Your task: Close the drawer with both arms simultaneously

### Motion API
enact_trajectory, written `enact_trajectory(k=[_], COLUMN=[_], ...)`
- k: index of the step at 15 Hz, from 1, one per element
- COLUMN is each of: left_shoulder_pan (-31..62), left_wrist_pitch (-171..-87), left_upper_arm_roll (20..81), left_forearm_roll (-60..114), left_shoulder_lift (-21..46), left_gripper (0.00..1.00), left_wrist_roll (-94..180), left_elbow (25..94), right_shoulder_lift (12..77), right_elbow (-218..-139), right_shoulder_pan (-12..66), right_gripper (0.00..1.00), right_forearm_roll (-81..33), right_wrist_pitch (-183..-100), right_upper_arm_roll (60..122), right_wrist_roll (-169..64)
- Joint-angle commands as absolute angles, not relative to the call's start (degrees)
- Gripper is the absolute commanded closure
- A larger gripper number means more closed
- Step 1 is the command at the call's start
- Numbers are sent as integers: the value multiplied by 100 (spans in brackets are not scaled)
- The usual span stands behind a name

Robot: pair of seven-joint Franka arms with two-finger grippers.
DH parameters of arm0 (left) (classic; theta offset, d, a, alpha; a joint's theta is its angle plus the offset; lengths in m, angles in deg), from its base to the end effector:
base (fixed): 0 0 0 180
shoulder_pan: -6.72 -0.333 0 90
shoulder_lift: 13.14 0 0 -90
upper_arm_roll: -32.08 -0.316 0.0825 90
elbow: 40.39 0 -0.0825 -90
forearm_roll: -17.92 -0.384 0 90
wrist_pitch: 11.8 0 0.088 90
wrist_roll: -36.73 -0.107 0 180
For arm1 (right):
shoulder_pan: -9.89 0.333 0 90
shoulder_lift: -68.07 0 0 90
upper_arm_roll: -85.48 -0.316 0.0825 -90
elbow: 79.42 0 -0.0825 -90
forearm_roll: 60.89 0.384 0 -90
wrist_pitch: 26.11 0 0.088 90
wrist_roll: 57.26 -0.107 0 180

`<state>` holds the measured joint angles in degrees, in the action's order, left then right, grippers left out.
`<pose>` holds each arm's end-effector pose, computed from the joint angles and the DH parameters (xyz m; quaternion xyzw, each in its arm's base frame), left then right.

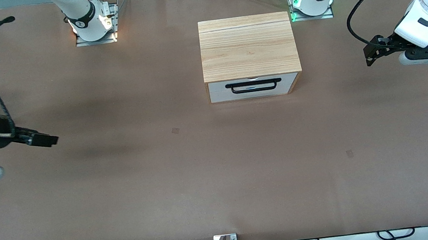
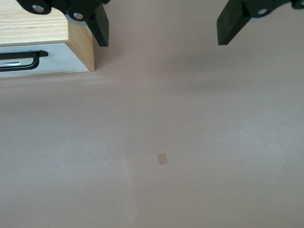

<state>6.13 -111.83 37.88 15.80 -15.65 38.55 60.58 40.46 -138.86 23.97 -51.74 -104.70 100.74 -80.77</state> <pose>0.5494 -0.0478 0.5728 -0.9992 0.0325 -0.0148 0.0196 0.6662 0.0538 0.5653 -0.9788 0.1927 0.0691 0.0039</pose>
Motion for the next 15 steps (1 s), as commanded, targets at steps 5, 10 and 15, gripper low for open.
enact_trajectory(k=[5, 10, 15], left_shoulder_pan=[567, 576, 567], left_wrist_pitch=[-10928, -10681, -10681], left_upper_arm_roll=[3762, 3762, 3736], left_forearm_roll=[1652, 1652, 1652], left_shoulder_lift=[-1586, -1551, -1542], left_gripper=[0, 0, 0], left_wrist_roll=[3691, 3691, 3691], left_elbow=[5989, 5769, 5769], right_shoulder_lift=[4258, 5108, 6477], right_elbow=[-13944, -14829, -16970], right_shoulder_pan=[2317, 1746, 1649], right_gripper=[0, 0, 0], right_forearm_roll=[-5588, -5737, -6403], right_wrist_pitch=[-10011, -10063, -11106], right_upper_arm_roll=[10201, 10166, 9526], right_wrist_roll=[-8065, -6925, -6561])
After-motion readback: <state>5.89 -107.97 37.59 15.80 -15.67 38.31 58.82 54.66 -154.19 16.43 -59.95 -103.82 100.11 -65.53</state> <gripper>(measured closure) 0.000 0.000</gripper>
